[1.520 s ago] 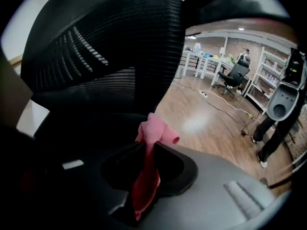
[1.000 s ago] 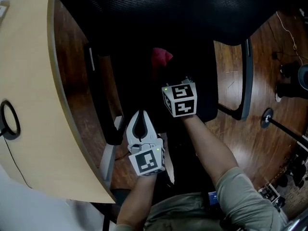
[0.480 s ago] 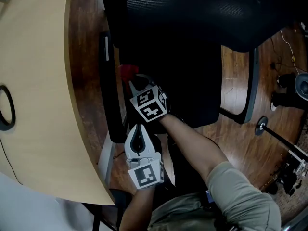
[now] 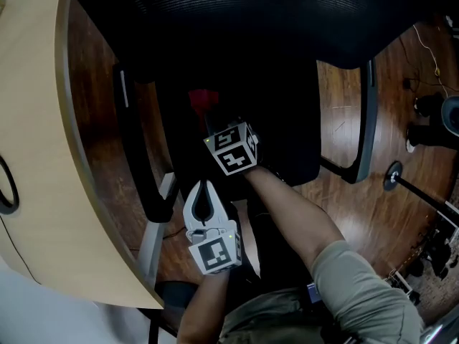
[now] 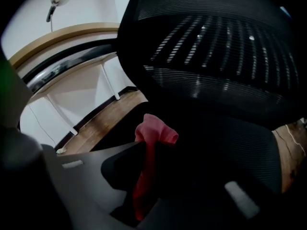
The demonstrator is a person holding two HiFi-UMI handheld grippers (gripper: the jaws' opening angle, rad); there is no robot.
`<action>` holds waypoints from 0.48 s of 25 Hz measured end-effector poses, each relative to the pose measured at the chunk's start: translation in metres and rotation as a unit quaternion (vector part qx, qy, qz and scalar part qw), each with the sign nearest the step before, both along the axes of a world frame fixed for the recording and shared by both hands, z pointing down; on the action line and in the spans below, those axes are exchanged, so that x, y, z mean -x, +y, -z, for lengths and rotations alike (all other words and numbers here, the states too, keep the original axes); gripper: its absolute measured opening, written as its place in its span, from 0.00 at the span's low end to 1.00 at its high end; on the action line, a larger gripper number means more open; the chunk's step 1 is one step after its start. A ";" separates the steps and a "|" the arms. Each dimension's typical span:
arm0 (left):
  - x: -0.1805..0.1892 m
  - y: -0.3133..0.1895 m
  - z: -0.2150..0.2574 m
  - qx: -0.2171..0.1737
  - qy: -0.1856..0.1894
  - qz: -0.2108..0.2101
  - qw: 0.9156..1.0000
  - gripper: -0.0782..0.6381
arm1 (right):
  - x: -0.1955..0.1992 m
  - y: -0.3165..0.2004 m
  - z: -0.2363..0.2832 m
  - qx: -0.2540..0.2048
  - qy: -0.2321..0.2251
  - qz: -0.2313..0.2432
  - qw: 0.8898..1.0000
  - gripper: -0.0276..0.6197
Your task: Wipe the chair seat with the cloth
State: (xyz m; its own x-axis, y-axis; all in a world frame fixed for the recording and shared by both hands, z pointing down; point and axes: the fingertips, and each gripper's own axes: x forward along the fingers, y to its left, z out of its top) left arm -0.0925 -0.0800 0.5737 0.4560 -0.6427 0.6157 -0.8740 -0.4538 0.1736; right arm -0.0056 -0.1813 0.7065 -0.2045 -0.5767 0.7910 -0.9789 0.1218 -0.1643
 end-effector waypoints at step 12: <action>-0.129 0.025 0.003 0.004 0.018 -0.112 0.994 0.12 | -0.220 0.091 -0.002 0.027 0.052 -0.213 0.975 0.13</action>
State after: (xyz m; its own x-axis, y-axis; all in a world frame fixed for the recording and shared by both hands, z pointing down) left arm 0.0366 -0.0546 0.5708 0.6093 -0.5178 0.6006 -0.7443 -0.6347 0.2079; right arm 0.2140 -0.0900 0.7084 0.1272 -0.5490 0.8261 -0.9504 -0.3057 -0.0569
